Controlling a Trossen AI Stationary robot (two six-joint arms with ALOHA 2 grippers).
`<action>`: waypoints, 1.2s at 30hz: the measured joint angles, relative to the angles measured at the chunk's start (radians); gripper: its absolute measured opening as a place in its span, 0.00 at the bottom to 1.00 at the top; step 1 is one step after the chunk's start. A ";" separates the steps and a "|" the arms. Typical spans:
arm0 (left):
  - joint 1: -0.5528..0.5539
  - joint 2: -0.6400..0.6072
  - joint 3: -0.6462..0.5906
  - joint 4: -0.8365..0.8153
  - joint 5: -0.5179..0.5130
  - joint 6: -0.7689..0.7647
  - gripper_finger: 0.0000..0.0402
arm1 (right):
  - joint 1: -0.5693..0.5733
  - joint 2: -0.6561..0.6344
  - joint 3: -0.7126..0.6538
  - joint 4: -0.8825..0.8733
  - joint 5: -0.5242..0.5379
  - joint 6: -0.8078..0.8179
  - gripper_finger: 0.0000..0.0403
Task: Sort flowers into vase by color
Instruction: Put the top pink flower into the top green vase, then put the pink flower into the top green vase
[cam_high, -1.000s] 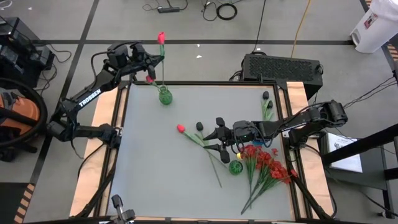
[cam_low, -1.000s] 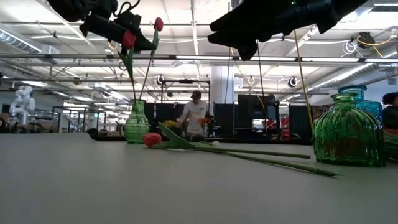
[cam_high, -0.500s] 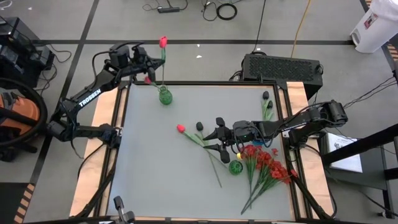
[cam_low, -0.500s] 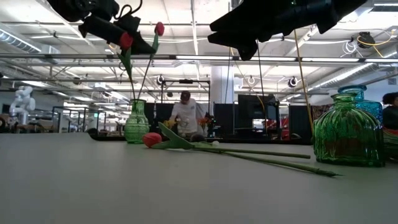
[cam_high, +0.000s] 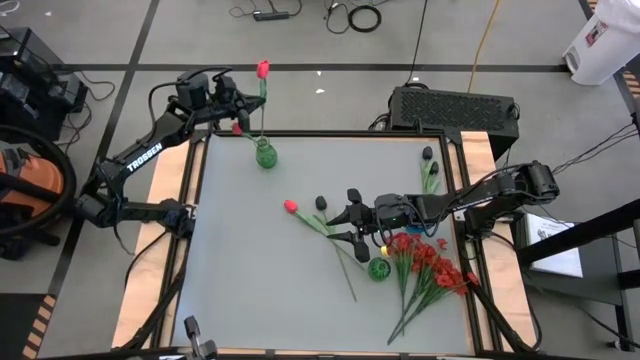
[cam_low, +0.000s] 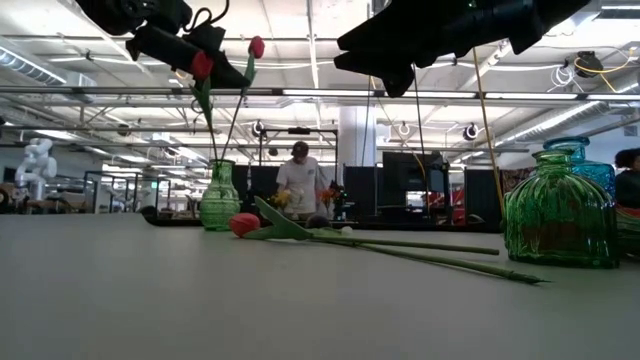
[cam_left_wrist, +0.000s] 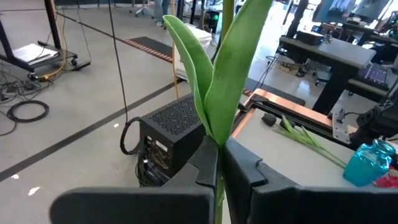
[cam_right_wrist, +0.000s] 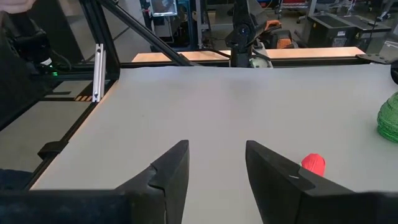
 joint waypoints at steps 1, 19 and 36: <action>0.000 -0.002 0.000 0.000 0.000 0.000 0.04 | 0.000 0.000 0.000 0.000 0.000 0.000 0.37; 0.000 -0.103 0.000 -0.015 -0.012 -0.002 0.26 | 0.000 0.000 0.000 -0.017 0.000 0.000 0.37; 0.000 -0.247 0.000 -0.019 -0.052 0.003 0.26 | 0.000 0.000 0.000 -0.023 0.001 -0.001 0.37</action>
